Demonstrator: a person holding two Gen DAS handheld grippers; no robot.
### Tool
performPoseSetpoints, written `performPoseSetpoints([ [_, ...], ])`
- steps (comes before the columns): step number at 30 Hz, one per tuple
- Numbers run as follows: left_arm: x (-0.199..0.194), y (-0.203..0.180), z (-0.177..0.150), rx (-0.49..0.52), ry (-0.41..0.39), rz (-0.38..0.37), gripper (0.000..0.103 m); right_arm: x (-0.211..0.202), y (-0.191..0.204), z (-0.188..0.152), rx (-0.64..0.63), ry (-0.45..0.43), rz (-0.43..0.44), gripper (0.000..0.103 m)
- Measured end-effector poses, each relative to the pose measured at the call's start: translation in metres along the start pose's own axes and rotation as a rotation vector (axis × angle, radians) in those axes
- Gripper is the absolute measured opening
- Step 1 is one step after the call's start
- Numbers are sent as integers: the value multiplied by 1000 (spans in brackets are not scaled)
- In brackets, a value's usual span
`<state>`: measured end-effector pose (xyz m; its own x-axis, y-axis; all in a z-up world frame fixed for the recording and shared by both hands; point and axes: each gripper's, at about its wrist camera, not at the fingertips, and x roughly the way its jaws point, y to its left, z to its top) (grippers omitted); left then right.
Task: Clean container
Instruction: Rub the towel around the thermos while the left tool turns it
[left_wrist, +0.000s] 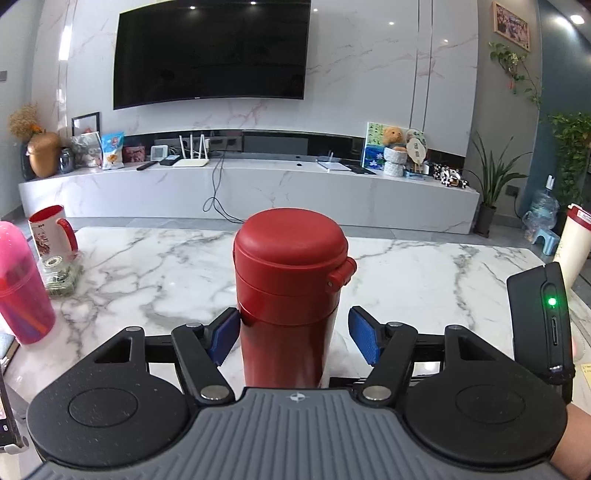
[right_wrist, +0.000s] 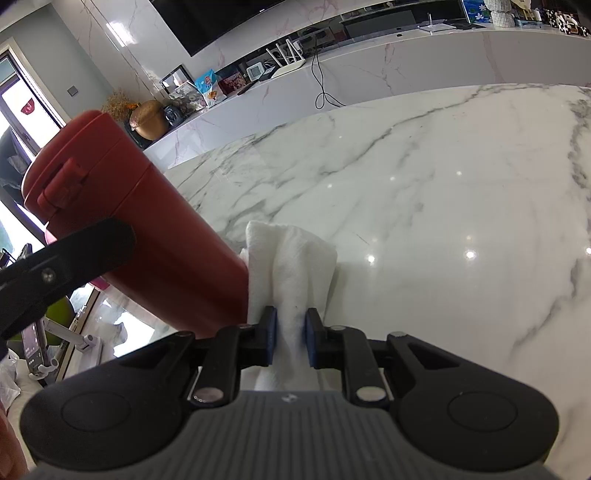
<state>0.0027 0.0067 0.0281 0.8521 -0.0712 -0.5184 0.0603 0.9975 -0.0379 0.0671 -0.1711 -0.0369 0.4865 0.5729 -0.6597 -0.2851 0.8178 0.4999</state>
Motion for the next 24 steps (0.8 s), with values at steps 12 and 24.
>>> performPoseSetpoints([
  [12, 1, 19, 7, 86, 16, -142, 54, -1, 4, -3, -1, 10, 26, 20],
  [24, 4, 28, 8, 200, 52, -211, 35, -33, 12, 13, -11, -130, 133, 20],
])
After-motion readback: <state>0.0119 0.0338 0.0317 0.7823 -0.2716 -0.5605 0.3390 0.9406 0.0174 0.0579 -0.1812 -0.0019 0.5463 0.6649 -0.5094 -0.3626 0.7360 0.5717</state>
